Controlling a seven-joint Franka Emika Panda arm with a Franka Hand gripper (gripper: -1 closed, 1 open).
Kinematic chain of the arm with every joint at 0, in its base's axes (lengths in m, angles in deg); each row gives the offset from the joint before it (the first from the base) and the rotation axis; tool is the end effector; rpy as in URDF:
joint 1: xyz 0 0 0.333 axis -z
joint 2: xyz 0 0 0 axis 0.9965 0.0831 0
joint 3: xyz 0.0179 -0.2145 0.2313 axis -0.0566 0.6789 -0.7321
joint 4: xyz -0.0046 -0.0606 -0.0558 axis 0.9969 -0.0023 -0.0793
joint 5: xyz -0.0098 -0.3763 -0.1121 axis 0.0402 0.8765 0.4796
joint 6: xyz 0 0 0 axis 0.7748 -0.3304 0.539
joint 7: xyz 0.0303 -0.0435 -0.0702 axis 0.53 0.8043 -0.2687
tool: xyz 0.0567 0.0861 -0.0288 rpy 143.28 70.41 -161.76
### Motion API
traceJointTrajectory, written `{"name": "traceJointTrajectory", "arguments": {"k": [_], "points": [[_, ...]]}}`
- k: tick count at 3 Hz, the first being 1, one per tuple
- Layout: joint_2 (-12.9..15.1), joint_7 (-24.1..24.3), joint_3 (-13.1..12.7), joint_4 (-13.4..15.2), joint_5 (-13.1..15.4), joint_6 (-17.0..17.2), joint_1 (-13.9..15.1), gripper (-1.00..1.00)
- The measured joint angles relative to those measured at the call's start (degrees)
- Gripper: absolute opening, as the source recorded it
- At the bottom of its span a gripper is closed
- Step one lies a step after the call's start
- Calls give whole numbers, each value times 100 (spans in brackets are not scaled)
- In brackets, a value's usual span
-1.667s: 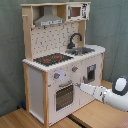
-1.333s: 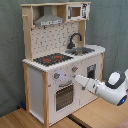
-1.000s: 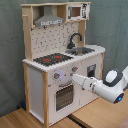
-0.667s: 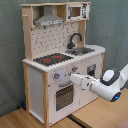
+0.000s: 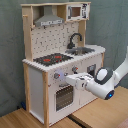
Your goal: Play with the kitchen
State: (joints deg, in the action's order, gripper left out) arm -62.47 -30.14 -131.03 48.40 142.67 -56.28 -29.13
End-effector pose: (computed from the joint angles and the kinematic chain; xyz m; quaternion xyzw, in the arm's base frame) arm 0.2571 0.5037 0.3519 0.2992 0.5874 0.3447 0.6683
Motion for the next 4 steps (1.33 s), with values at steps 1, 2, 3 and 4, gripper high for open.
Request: {"name": "traceJointTrajectory", "arguments": {"k": [1, 2, 3, 4], "points": [[-50, 461, 2, -52, 141, -207, 302, 100], [-66, 1024, -2, -80, 149, -378, 461, 100], [-173, 1671, -21, -143, 155, -584, 552, 100], [-413, 2276, -40, -313, 135, -749, 601, 100]]}}
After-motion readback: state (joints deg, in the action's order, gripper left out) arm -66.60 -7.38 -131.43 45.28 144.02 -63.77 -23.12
